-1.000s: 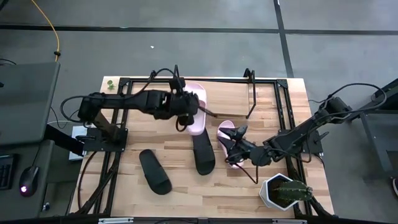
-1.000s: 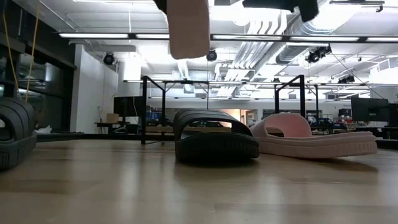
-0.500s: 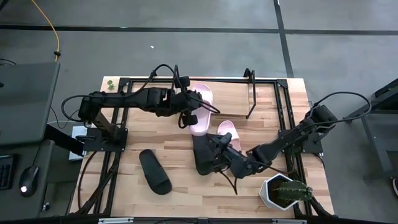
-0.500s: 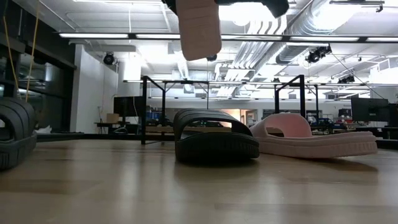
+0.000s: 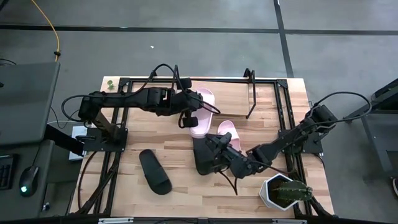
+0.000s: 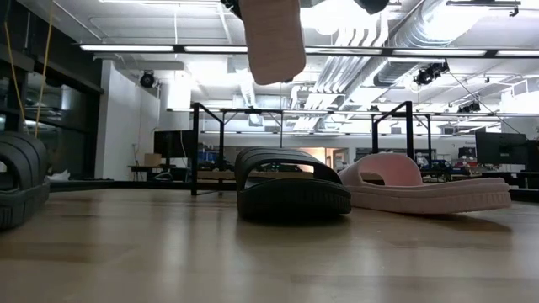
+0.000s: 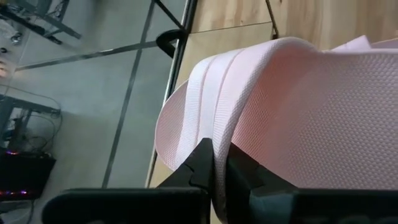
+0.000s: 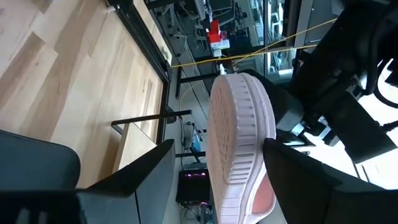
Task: Pick and place slides into the shelf
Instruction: Put the left pink slide on the shelf
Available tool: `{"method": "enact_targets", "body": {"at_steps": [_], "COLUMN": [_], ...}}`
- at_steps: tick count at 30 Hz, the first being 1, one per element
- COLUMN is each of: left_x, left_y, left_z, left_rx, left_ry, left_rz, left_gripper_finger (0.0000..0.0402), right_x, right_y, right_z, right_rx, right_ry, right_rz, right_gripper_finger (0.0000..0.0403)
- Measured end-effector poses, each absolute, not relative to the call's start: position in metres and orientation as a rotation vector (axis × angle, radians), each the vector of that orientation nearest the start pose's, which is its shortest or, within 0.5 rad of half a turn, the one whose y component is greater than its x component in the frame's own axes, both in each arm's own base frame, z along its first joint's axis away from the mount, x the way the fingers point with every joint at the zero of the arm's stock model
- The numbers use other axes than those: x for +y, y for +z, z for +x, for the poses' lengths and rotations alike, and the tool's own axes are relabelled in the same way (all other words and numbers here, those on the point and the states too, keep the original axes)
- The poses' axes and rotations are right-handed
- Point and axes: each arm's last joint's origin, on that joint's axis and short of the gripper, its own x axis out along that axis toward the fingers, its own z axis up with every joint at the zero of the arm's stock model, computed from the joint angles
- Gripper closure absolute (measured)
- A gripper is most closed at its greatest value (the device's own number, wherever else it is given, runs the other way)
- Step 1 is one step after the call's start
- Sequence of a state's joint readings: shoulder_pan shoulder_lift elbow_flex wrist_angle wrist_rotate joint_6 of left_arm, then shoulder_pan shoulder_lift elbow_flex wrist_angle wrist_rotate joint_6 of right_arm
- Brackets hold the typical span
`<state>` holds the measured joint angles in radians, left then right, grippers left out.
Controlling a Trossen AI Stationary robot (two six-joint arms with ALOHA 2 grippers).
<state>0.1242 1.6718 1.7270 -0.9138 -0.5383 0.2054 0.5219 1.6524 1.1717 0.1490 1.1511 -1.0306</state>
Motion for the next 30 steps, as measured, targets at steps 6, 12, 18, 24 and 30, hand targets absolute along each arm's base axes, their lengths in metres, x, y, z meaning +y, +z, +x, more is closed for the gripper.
{"method": "enact_targets", "body": {"at_steps": [6,12,18,24,30], "left_x": [0.059,0.061,0.062,0.061,0.061], "left_y": [0.360,0.342,0.342,0.355,0.353], "left_z": [0.351,0.365,0.364,0.360,0.361], "left_rx": [0.951,1.001,1.012,0.946,0.943], "left_ry": [0.520,0.506,0.559,0.571,0.556], "left_rz": [0.369,0.411,0.449,0.430,0.420], "left_gripper_finger": [0.0394,0.0394,0.0394,0.0394,0.0394], "right_x": [0.154,0.154,0.153,0.149,0.148], "right_y": [0.282,0.284,0.281,0.280,0.279], "right_z": [0.329,0.329,0.330,0.332,0.332], "right_rx": [0.537,0.527,0.516,0.520,0.524], "right_ry": [-0.474,-0.474,-0.440,-0.436,-0.434], "right_rz": [-1.244,-1.237,-1.196,-1.180,-1.177], "right_gripper_finger": [0.0166,0.0166,0.0166,0.0166,0.0166]}}
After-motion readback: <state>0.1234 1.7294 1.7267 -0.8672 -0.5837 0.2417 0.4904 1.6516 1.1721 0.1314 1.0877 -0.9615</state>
